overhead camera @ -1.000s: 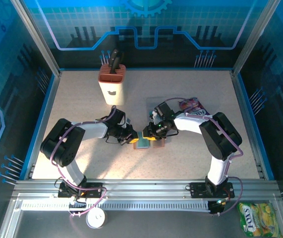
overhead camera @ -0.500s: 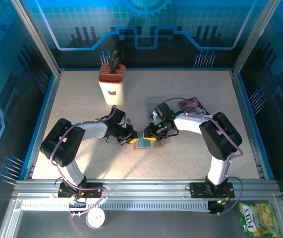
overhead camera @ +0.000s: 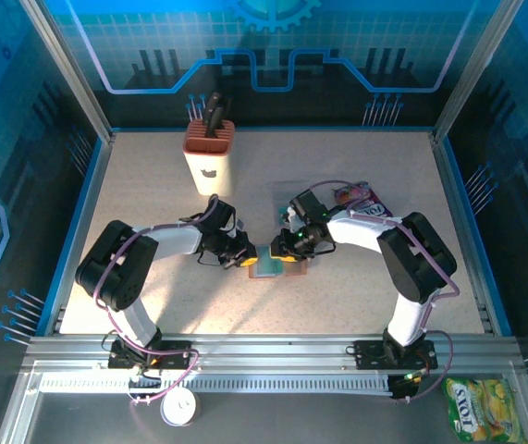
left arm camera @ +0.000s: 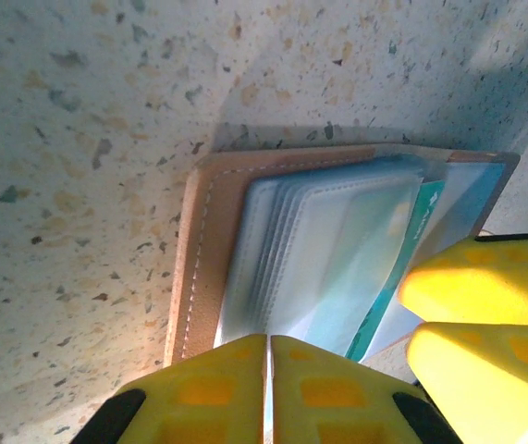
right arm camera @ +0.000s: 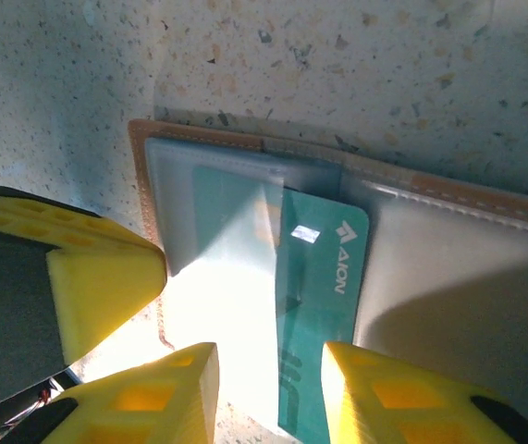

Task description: Take the credit cards out of the card holder

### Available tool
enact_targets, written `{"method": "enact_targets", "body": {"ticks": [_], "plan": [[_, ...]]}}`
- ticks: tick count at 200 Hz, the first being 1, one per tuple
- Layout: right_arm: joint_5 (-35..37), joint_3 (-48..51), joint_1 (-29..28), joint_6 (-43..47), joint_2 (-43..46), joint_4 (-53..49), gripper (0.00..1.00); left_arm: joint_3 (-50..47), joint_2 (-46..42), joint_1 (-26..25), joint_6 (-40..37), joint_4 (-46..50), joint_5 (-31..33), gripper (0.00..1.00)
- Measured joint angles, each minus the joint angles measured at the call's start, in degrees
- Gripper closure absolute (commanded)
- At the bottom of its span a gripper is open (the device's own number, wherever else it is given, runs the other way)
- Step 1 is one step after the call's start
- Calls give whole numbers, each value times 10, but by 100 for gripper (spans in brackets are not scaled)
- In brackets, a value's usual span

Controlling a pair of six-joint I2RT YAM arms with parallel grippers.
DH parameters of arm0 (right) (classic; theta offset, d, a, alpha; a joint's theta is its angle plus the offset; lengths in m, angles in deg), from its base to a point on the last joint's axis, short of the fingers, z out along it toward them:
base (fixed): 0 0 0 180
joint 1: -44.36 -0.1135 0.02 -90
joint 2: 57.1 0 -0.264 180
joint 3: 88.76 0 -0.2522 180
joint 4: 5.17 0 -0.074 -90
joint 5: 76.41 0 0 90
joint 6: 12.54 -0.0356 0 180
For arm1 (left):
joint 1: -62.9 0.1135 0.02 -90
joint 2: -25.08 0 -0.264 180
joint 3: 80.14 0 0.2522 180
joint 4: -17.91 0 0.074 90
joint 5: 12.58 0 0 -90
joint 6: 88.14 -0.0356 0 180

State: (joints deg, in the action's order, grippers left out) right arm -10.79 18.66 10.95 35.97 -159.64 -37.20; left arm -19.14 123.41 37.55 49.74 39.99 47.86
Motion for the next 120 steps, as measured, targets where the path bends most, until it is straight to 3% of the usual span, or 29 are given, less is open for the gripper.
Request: {"method": "enact_targets", "body": {"ticks": [120], "plan": [[-7, 23, 13, -1, 18, 13, 64, 38, -4, -29, 0, 19, 2, 90]]}}
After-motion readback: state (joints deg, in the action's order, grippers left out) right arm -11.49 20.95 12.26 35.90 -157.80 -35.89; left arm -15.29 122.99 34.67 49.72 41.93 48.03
